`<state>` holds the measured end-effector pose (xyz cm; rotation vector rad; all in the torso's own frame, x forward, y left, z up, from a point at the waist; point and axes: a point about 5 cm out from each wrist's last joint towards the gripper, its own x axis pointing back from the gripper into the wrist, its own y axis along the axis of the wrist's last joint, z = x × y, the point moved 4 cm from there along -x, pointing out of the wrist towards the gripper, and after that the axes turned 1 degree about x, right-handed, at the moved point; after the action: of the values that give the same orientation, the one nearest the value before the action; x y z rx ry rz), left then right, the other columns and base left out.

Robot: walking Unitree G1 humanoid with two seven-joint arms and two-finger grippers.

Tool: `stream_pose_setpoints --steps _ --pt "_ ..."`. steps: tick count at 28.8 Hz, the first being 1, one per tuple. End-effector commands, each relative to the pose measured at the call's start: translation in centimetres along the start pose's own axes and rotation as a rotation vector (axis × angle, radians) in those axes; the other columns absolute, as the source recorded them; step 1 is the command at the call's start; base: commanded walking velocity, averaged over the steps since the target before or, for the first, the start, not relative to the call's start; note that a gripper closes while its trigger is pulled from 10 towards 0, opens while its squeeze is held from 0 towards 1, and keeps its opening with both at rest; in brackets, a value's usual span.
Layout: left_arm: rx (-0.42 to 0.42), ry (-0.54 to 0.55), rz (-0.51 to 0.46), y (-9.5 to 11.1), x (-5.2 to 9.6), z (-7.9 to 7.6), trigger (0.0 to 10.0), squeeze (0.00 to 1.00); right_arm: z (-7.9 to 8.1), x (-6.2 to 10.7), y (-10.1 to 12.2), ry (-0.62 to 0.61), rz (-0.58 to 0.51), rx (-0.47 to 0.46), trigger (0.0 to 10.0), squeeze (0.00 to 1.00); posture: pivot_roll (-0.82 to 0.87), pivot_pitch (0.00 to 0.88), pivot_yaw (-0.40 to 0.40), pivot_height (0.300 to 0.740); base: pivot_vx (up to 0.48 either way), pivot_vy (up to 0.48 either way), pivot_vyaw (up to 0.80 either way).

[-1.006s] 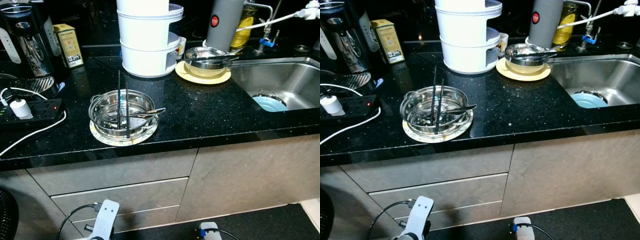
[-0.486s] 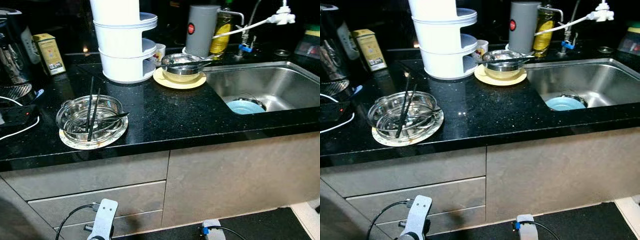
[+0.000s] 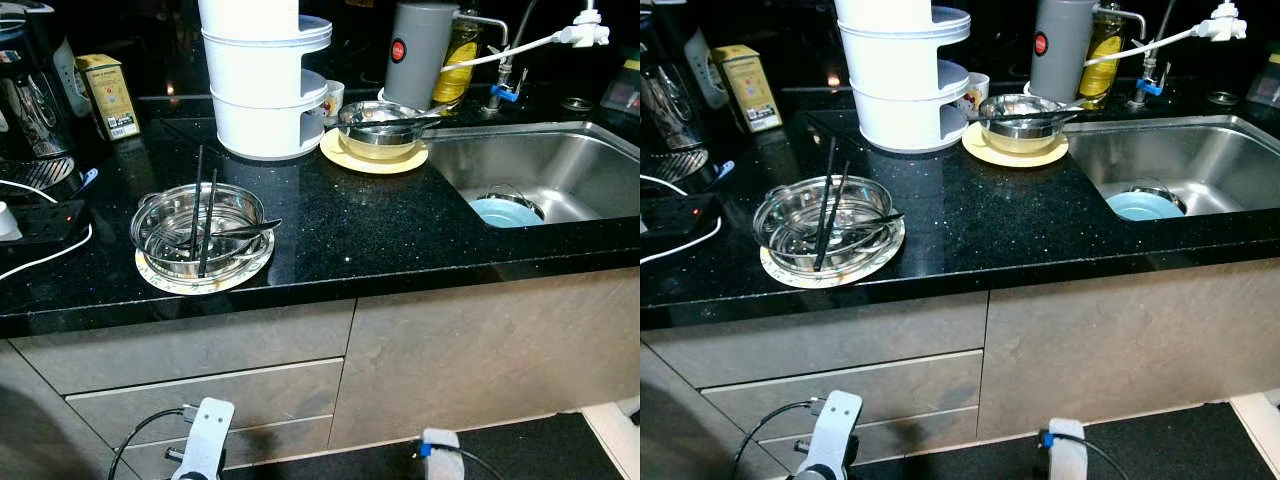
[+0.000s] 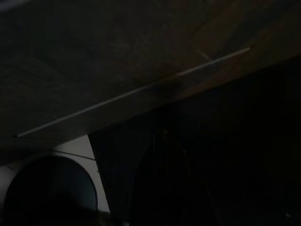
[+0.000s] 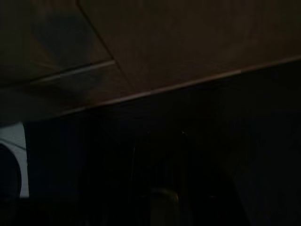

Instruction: Kitchen organization

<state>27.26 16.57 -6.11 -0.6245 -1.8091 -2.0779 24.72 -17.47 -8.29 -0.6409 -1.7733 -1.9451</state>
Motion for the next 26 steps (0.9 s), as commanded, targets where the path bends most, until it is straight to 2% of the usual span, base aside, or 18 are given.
stream_pose_setpoints --steps 1,5,6,8,13,22,26 --pt "-0.012 0.064 0.011 -0.8 0.5 1.2 10.0 0.00 0.1 0.2 -0.6 -0.007 0.013 0.011 10.0 0.00 -0.05 0.129 0.004 0.740 0.000 0.000 0.00" --pt "0.008 0.076 0.007 -1.2 0.8 1.5 10.0 0.00 0.1 0.2 -0.8 -0.014 0.018 -0.020 10.0 0.00 -0.04 0.140 0.005 0.740 0.000 0.000 0.00" --pt "0.010 0.076 -0.006 -1.1 0.9 1.5 10.0 0.00 0.1 0.3 -1.2 -0.012 0.042 -0.071 10.0 0.00 -0.03 0.153 0.007 0.740 0.000 0.000 0.00" --pt "0.010 0.069 -0.012 -1.2 1.0 1.5 10.0 0.00 0.2 0.4 -1.8 -0.011 0.069 -0.110 10.0 0.00 -0.02 0.155 0.001 0.740 0.000 0.000 0.00" --pt "0.044 0.058 -0.037 -0.8 1.0 1.4 10.0 0.00 0.8 0.9 -2.9 0.049 0.097 -0.075 10.0 0.00 -0.01 0.157 -0.020 0.740 0.000 0.000 0.00" --pt "0.042 0.025 -0.070 -0.2 1.0 1.5 10.0 0.00 1.9 0.8 -2.9 0.073 0.092 -0.033 10.0 0.00 -0.01 0.155 -0.001 0.740 0.000 0.000 0.00" --pt "0.045 -0.003 -0.065 -0.5 1.1 1.0 10.0 0.00 1.7 1.0 -2.9 0.085 0.087 -0.015 10.0 0.00 -0.01 0.163 -0.017 0.740 0.000 0.000 0.00"
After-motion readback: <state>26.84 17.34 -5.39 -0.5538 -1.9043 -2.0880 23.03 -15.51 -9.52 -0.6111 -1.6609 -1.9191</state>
